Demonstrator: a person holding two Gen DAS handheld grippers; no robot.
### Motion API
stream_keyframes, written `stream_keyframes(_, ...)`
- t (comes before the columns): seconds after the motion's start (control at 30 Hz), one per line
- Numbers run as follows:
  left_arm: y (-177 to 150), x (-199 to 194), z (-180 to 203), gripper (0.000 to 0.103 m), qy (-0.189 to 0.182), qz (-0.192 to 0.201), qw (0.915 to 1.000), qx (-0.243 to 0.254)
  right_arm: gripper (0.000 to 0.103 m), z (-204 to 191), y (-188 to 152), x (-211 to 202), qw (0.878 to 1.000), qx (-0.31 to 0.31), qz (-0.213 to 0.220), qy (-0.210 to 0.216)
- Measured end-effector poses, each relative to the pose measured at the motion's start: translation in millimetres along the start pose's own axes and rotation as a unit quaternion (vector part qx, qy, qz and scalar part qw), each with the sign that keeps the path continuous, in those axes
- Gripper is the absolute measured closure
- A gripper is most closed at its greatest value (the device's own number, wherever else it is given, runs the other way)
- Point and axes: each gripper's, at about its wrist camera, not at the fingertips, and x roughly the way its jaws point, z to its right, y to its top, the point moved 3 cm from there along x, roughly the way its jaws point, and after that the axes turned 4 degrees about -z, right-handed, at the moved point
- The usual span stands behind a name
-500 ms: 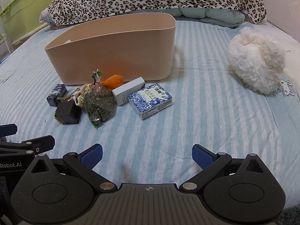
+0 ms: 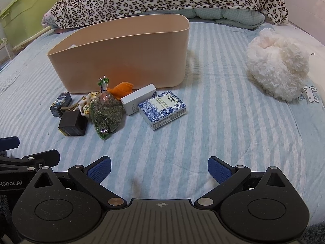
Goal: Organize objects
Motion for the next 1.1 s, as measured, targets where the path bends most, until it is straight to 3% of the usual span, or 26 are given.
stream_keyframes(1.1, 2.2, 3.1, -2.4, 0.0, -0.009, -0.007, 0.9999, -0.01, 0.0, 1.2, -0.8, 1.4, 1.0, 0.005, -0.007, -0.002)
